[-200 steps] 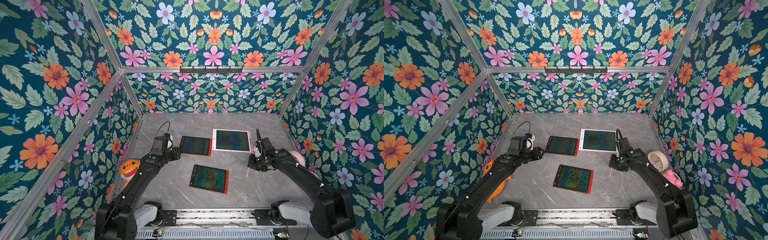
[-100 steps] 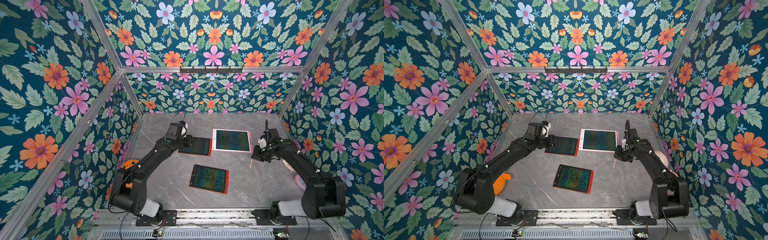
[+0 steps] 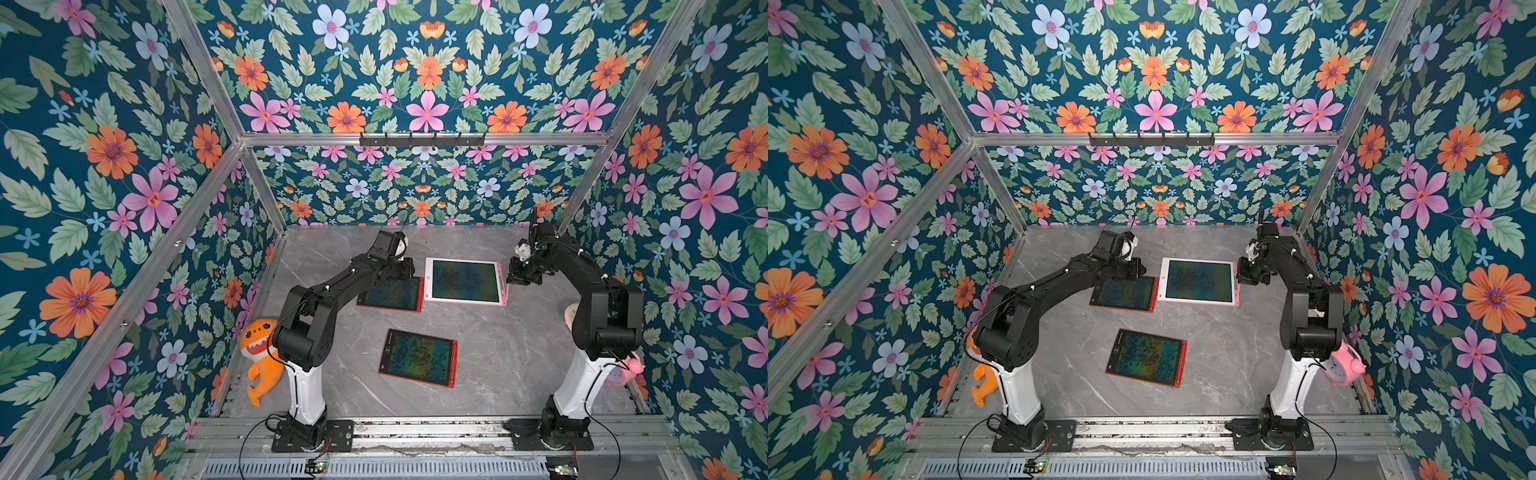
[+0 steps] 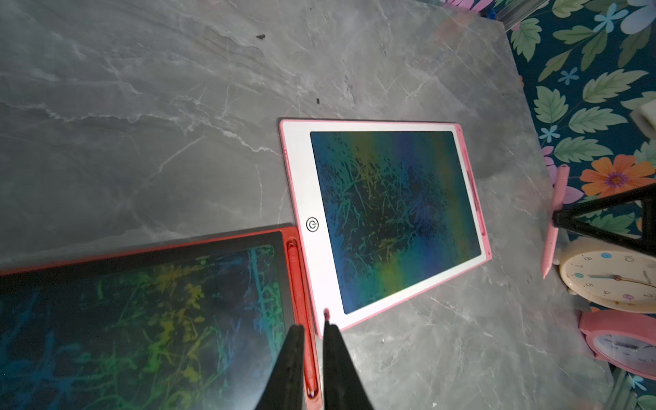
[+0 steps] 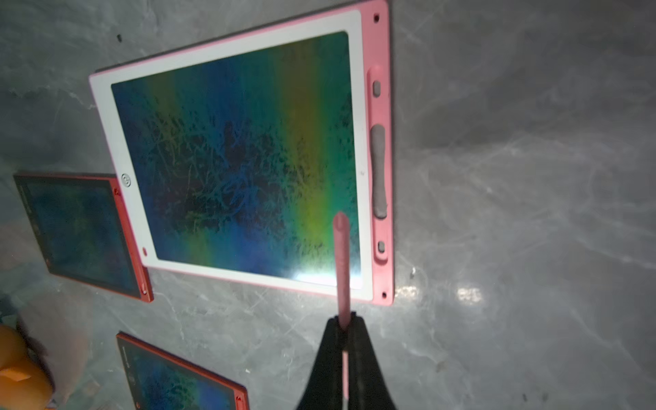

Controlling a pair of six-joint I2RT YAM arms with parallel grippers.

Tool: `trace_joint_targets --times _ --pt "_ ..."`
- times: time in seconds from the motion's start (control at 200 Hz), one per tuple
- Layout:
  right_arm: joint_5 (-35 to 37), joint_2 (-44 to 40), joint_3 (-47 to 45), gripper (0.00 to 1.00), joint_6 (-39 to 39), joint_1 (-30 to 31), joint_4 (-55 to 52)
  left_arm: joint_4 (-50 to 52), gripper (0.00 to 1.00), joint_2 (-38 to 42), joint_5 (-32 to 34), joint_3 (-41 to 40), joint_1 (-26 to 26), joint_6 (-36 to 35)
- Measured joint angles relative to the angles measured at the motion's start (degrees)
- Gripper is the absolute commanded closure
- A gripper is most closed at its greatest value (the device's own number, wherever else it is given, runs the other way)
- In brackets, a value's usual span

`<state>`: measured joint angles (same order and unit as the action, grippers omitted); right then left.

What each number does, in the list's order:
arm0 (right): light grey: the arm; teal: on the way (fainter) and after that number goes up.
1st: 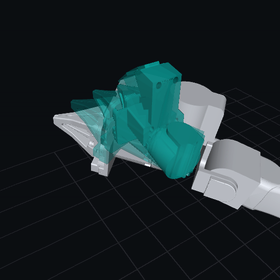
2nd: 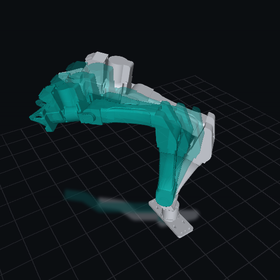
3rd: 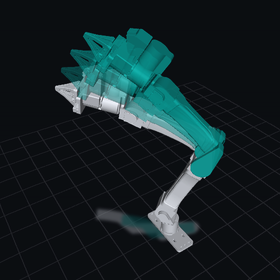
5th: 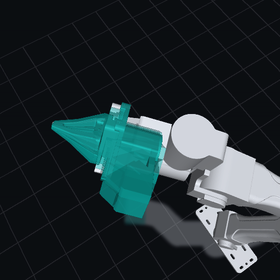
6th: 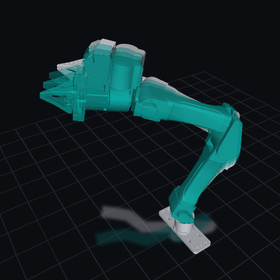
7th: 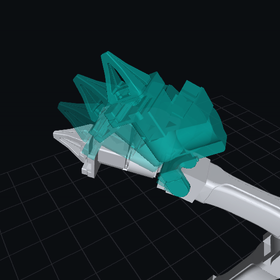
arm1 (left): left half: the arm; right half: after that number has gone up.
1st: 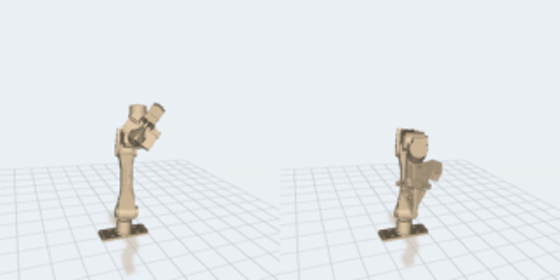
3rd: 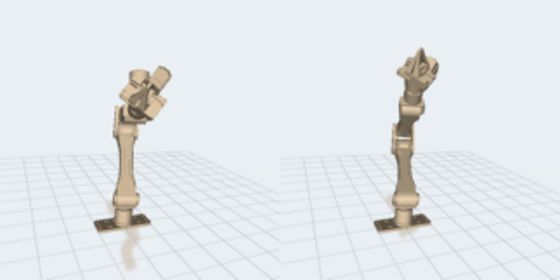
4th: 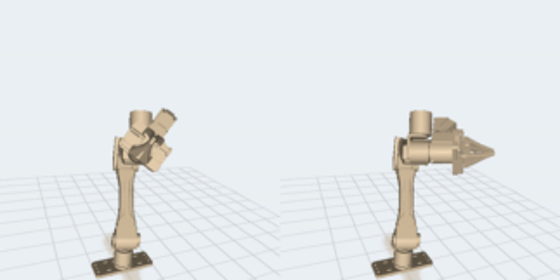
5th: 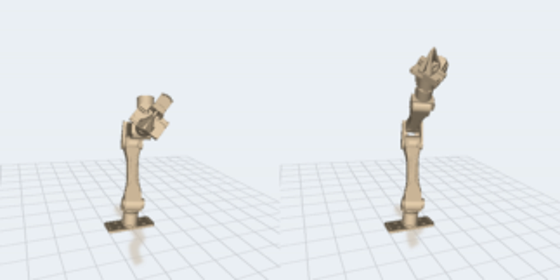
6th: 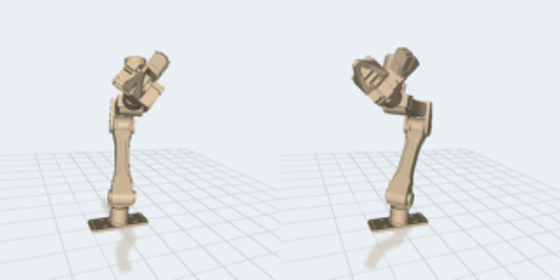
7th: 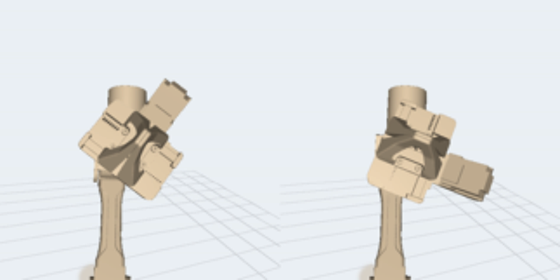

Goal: Place the stylus back onto the writing tablet
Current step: Place the stylus on the writing tablet.

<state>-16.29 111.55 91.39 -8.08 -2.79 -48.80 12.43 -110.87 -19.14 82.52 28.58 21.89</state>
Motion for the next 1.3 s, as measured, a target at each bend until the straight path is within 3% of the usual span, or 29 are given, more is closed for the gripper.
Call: trace_joint_targets --times 0.275,0.455,1.3 --pt "5.0 9.9 13.9 1.0 3.4 0.2 -5.5 -0.2 0.94 -8.0 -0.2 6.1 1.2 0.2" --pt "7.5 13.8 18.2 1.0 5.0 0.6 -7.7 -0.1 0.96 -11.4 -0.6 9.2 2.0 0.2" --pt "11.2 18.7 20.0 1.0 7.0 4.2 -8.7 1.2 1.0 -15.3 -1.2 10.7 4.9 -1.1"
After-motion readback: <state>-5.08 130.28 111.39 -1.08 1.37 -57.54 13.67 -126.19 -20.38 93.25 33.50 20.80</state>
